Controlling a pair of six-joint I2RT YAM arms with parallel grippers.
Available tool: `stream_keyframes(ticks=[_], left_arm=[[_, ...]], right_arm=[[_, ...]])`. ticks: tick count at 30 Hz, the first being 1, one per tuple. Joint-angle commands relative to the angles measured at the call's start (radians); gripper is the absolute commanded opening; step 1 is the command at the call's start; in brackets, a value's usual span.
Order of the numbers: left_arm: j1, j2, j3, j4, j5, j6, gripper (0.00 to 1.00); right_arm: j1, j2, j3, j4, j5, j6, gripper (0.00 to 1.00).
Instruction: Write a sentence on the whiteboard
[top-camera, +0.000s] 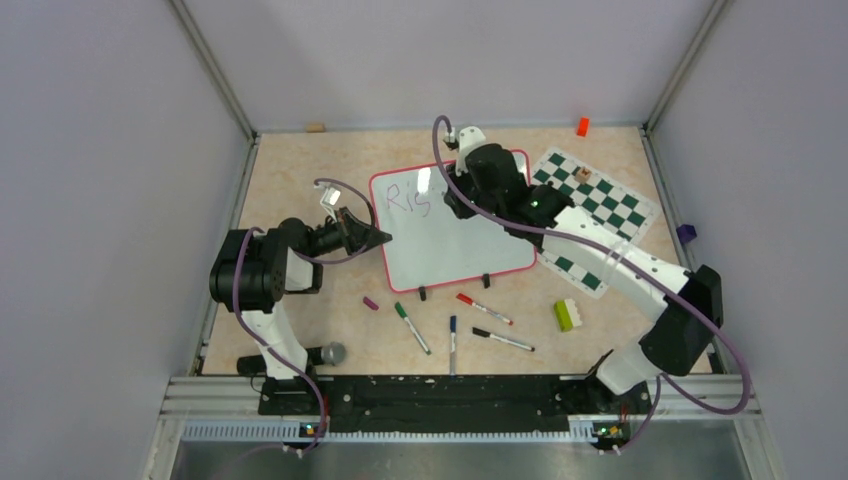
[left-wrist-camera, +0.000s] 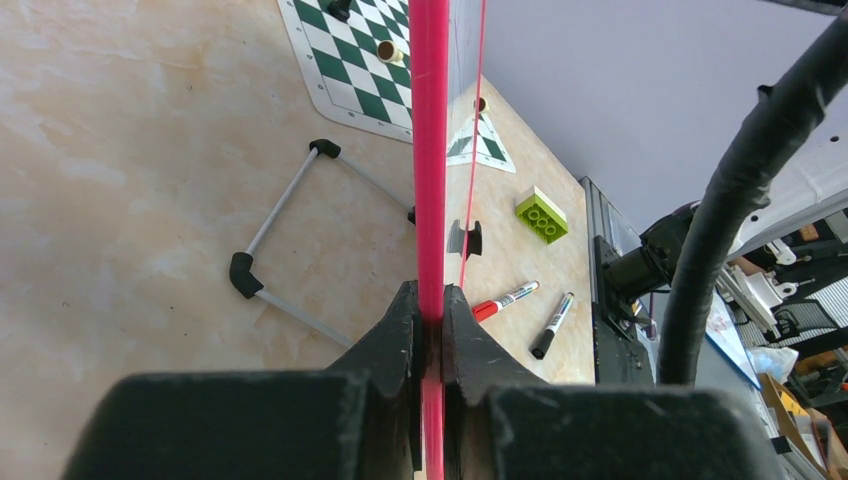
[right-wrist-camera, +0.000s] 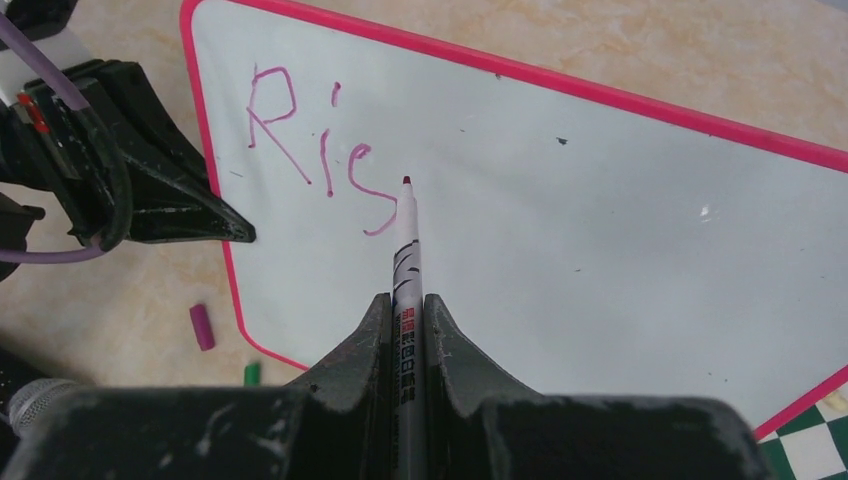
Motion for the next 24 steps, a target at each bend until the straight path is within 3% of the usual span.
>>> stream_keyframes(ticks=[1, 15, 24], left_arm=[[-0.008, -0.008, -0.002, 0.102, 0.019, 0.032, 0.0], [-0.009, -0.008, -0.001, 0.101, 0.02, 0.032, 0.0], [-0.008, -0.008, -0.001, 0.102, 0.019, 0.032, 0.0]], right_arm=[[-0.003, 0.039, 0.056, -0.018, 0.009, -0.009, 0.0], [-0.003, 0.103, 0.086, -0.017, -0.01, -0.015, 0.0], [-0.002, 0.123, 0.093, -0.061, 0.084, -0.019, 0.0]])
